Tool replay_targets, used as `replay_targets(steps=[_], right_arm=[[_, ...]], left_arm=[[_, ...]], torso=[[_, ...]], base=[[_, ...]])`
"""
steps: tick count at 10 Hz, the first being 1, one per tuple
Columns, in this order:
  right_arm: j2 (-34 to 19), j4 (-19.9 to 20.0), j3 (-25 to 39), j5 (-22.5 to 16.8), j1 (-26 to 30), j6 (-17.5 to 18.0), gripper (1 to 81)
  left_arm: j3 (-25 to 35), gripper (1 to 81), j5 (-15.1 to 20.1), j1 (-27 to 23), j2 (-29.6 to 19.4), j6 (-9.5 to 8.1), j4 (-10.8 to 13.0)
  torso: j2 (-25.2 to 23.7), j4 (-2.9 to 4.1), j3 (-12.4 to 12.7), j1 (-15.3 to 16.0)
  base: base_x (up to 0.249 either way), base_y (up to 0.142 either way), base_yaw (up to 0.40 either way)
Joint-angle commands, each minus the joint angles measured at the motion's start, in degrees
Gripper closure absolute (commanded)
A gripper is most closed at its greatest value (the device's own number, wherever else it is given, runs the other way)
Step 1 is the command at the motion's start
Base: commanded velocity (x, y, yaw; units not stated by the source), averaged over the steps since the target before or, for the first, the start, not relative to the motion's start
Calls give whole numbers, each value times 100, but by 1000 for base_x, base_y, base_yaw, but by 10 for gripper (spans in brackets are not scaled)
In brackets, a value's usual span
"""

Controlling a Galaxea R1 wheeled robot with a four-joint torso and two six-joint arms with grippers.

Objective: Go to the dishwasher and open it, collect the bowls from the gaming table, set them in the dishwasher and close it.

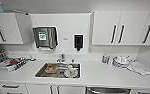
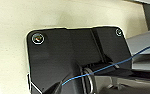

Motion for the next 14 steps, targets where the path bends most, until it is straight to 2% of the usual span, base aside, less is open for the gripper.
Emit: replay_targets(steps=[1, 2, 4, 8, 9, 10, 11, 13, 14], right_arm=[[-57, -41, 42, -238, 304, -15, 10], [-66, -23, 59, -238, 304, -6, 10], [-249, 21, 330, -265, 269, 47, 10], [-1259, 38, 1885, -317, 445, 82, 10], [-1479, 38, 2219, -387, 480, 82, 10], [-1752, 38, 2650, -466, 532, 82, 10], [-1980, 47, 2948, -528, 594, 117, 10], [-2464, 56, 3486, -537, 708, 179, 10], [-2710, 73, 3749, -529, 779, 179, 10]], left_arm=[[72, 10, 279, -302, -78, 47, 45], [99, 10, 270, -302, -105, 47, 45], [719, 10, 270, -294, -532, 38, 36], [1776, 10, 165, -302, -1352, 38, 36], [1925, 10, -1, -302, -1501, 38, 36], [2197, 10, -134, -302, -1756, 38, 45], [2495, 10, -143, -302, -2001, 38, 53], [3051, 10, -415, -302, -2520, 38, 45], [3348, 10, -529, -320, -2870, 38, 45]], torso=[[0, -2, 0, 0], [0, 0, 0, -2], [0, 0, 0, -2], [0, 0, 0, -2], [-573, 0, 0, 367], [-2, 0, 0, -2], [-586, 0, 0, 372], [-632, 0, 0, 396], [-770, 0, -203, 481]], base=[[0, 0, 0], [0, 0, 0], [0, 0, 0], [0, 0, 0], [0, 0, 0], [0, 0, 0], [0, 0, 0], [0, 0, 0], [0, 0, 0]])
